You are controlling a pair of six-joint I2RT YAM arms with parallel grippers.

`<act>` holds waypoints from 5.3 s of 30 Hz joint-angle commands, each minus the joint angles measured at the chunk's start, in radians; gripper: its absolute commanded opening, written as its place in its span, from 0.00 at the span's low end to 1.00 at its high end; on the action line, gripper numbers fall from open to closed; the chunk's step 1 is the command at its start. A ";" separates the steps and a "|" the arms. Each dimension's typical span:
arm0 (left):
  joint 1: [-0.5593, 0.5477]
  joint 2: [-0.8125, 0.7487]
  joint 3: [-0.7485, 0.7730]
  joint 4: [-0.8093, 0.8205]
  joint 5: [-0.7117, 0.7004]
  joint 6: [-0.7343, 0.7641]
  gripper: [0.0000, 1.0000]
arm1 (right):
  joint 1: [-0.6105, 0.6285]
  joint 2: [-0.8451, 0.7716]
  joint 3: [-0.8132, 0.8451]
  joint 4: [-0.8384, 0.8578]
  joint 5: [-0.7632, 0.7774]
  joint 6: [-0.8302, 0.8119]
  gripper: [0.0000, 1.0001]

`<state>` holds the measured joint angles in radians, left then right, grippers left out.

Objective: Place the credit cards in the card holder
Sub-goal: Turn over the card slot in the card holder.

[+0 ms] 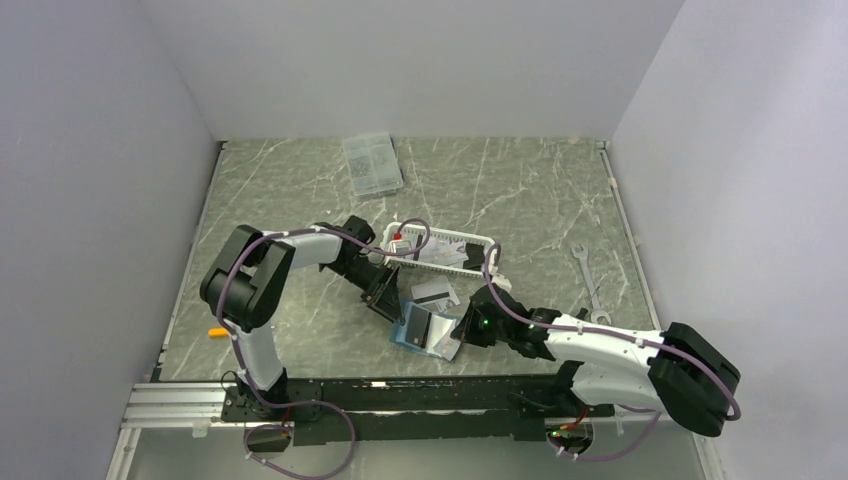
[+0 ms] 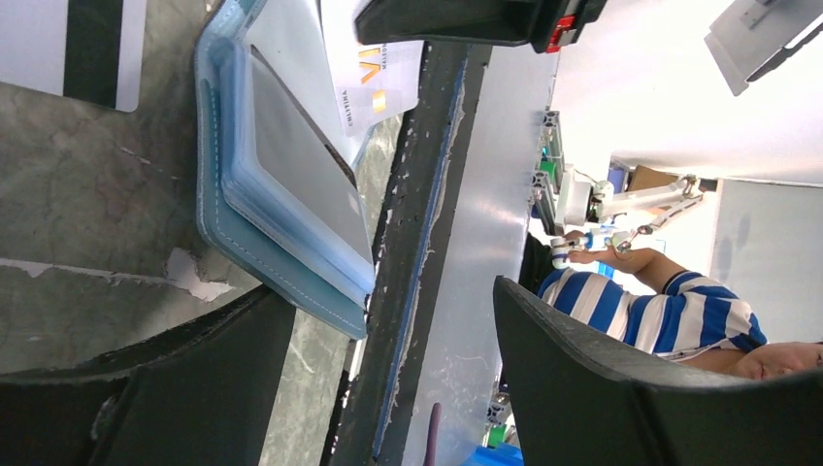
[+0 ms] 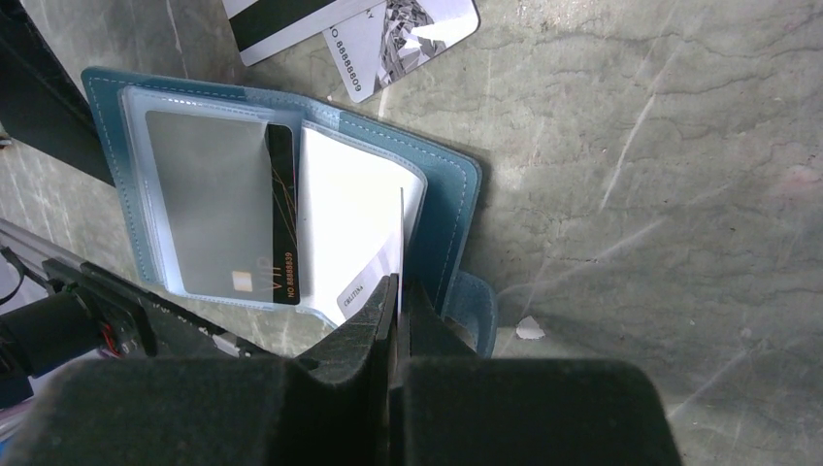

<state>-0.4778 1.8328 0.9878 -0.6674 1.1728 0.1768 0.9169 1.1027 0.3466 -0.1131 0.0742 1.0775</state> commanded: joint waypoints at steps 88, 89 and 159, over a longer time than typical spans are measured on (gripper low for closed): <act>-0.017 -0.053 0.134 0.039 -0.227 -0.240 0.00 | 0.140 0.287 0.571 -0.103 0.304 -0.213 0.00; -0.017 -0.051 0.133 0.040 -0.226 -0.240 0.00 | 0.140 0.289 0.569 -0.106 0.307 -0.211 0.00; 0.015 0.065 0.002 0.133 -0.297 -0.149 0.00 | -0.149 0.171 -0.005 0.543 -0.295 -0.087 0.00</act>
<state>-0.4648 1.8954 1.0161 -0.5743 0.8913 0.0120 0.7982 1.2385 0.3962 0.2131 -0.0624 0.9409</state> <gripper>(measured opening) 0.021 0.009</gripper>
